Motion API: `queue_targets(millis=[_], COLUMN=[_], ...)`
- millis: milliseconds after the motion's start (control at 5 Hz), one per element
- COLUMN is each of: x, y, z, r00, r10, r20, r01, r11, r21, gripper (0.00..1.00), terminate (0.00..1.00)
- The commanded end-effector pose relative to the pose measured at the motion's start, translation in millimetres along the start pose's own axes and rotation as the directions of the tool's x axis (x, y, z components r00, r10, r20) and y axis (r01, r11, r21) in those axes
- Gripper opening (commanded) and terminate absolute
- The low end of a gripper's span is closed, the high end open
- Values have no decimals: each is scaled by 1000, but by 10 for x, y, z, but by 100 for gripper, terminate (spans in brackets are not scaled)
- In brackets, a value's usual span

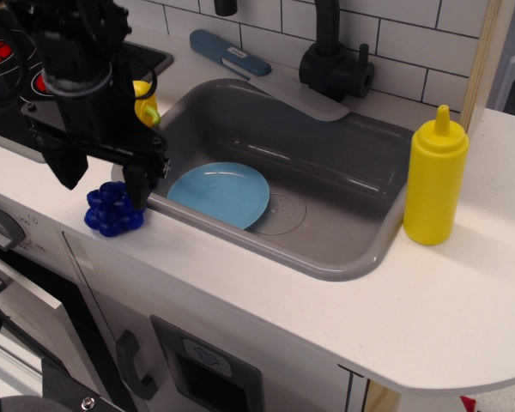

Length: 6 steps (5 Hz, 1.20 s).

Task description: Put blueberries on plate sink

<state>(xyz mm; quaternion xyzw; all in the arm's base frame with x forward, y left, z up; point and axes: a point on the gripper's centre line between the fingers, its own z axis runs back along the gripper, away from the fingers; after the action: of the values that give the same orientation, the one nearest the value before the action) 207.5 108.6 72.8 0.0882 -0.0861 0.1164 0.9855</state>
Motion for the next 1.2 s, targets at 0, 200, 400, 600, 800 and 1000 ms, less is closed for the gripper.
queue_targets(millis=[0,200,400,600,800,1000], x=[22,24,7,1,18,37], y=[-9,-17,-40,-58,-60,-65], z=[-95,-172,-224,-254,-221,-126], r00=[999,999,999,999,998,997], r10=[8,12,18,22,41,64], r20=[41,38,40,41,40,43], r01=[-9,-13,-19,-23,-43,-65], r11=[1000,1000,999,999,999,998], r21=[20,25,29,34,33,25], gripper=[100,100,100,100,0,0], terminate=[0,0,0,0,0,0])
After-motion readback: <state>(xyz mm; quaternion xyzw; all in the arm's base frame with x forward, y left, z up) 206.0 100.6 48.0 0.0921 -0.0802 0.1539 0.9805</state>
